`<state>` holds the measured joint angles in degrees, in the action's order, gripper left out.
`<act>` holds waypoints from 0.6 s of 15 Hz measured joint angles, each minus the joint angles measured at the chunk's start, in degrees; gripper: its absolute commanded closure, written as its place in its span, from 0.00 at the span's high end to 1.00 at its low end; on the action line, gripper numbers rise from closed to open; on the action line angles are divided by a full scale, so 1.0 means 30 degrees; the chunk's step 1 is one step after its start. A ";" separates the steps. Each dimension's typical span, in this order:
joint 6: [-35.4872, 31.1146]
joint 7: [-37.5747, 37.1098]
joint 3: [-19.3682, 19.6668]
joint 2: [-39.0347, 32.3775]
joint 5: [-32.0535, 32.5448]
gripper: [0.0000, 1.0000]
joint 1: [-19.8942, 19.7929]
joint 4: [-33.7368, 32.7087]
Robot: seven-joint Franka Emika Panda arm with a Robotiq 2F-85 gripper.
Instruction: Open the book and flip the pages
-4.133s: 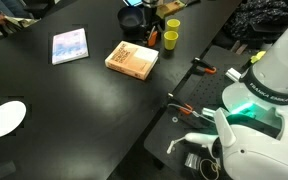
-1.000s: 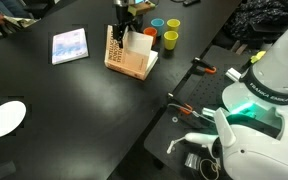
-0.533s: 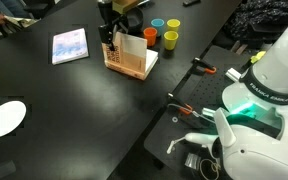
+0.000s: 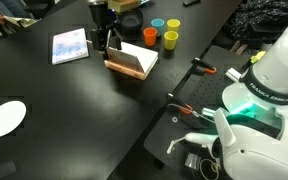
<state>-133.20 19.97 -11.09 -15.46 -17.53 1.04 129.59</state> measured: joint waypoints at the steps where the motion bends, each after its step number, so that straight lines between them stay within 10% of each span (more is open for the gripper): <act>1: 0.0384 0.1286 -0.0161 -0.0035 -0.1070 1.00 -0.0197 0.0001; 9: 0.0833 0.3333 0.1361 -0.0519 -0.1413 1.00 -0.1061 0.0481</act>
<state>-130.70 29.97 -7.01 -17.01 -21.77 -2.14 131.04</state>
